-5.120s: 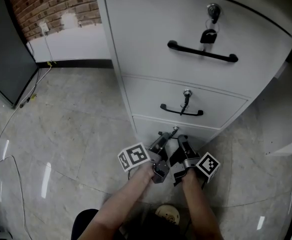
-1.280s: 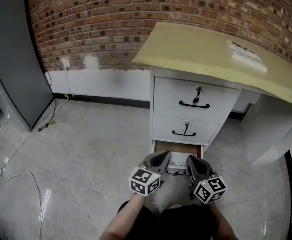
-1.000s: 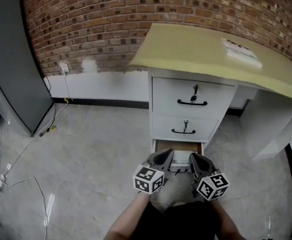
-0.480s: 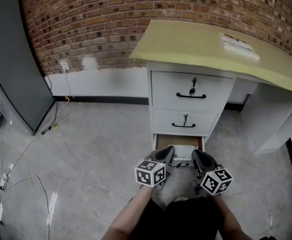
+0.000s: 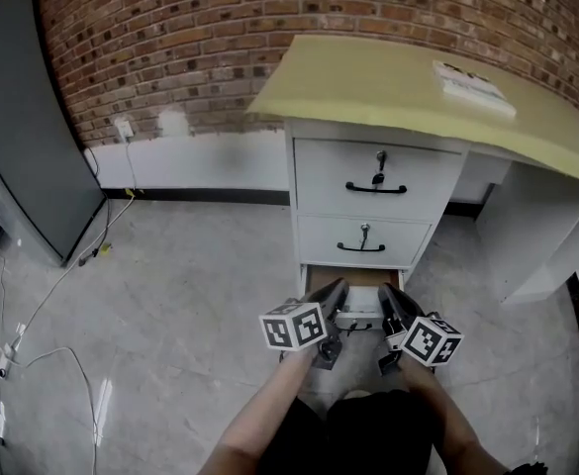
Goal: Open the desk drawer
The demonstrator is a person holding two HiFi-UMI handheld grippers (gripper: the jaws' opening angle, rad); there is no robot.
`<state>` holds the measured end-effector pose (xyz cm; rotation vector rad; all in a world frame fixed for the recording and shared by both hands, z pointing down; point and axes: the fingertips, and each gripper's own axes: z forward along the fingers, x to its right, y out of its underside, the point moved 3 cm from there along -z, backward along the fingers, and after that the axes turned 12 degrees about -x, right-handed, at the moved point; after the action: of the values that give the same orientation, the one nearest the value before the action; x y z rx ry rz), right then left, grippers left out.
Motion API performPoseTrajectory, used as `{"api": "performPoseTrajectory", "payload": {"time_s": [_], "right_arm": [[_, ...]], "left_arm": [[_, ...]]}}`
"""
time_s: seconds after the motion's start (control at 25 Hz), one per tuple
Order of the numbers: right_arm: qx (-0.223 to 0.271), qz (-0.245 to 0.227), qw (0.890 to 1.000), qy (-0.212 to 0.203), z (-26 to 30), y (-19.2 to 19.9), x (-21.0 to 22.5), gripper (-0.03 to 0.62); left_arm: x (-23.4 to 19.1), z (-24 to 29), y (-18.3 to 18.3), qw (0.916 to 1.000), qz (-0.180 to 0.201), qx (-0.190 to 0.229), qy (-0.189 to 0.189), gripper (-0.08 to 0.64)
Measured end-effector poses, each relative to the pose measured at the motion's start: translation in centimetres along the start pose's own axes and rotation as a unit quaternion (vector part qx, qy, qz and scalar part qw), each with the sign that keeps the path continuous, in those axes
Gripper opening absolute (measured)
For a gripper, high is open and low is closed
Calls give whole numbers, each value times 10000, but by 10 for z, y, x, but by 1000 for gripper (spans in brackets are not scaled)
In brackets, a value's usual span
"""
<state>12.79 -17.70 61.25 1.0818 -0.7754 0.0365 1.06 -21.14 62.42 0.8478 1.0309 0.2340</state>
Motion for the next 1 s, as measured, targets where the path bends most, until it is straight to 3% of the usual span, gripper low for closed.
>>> {"api": "performPoseTrajectory", "payload": {"time_s": [0.12, 0.32, 0.4, 0.48, 0.6, 0.72, 1.0], "right_arm": [[152, 571, 9981, -185, 10, -9, 7, 15], [314, 1761, 9831, -394, 21, -10, 28, 15], [344, 2192, 9738, -495, 27, -11, 37, 19], [344, 2722, 9593, -676, 36, -11, 44, 109], [410, 3281, 9395, -892, 48, -13, 52, 118], [403, 3343, 9368, -953, 60, -18, 56, 118], [400, 3462, 9322, -976, 86, -30, 62, 118]], "left_arm": [[-3, 5, -11, 9954, -859, 244, 350, 11], [-19, 19, -20, 9756, -2057, 523, 554, 12], [-25, 25, -23, 9708, -2262, 566, 556, 23], [-31, 31, -24, 9663, -2440, 543, 612, 156], [-41, 41, -23, 9576, -2758, 531, 644, 209], [-51, 50, -25, 9495, -3007, 616, 653, 216], [-64, 72, -35, 9395, -3265, 654, 802, 216]]}}
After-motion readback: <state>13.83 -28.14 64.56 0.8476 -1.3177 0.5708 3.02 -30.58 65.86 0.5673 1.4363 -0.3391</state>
